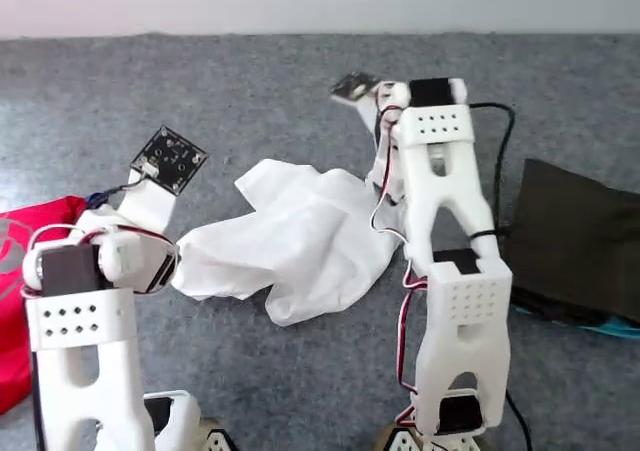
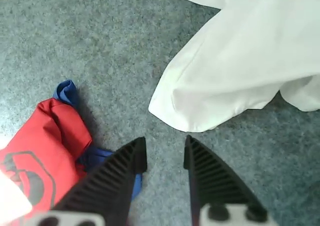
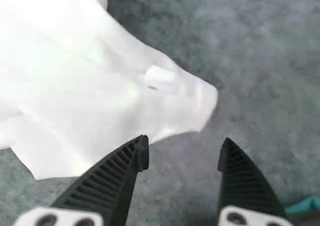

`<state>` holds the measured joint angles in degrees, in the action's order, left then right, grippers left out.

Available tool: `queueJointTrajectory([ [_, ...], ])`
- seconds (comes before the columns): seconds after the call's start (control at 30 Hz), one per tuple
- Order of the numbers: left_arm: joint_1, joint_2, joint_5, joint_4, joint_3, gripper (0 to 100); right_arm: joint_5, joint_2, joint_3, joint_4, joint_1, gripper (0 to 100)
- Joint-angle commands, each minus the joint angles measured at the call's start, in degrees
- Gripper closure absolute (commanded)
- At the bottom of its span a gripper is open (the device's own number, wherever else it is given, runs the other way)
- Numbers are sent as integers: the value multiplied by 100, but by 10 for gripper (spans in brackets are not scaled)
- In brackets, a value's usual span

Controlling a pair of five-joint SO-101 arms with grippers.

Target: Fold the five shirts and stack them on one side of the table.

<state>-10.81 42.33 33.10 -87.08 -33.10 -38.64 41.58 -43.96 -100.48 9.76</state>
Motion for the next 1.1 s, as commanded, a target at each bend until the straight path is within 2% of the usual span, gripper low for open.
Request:
queueJointTrajectory([
  [0.0,-44,281,18,79,-75,867,-299,189,-220,-189,57,774],
  [0.23,-18,598,18,88,-426,867,-325,725,-229,374,75,783],
  [0.43,-44,615,18,79,-593,867,-334,769,-229,532,189,994],
  [0.63,-44,615,18,79,-637,867,-325,664,-695,-242,-4,988],
  [0.93,-44,615,18,88,-637,867,-360,-268,-422,-242,-400,988],
  [1.07,-26,615,-246,193,-646,867,-352,-101,-378,-48,-295,943],
])
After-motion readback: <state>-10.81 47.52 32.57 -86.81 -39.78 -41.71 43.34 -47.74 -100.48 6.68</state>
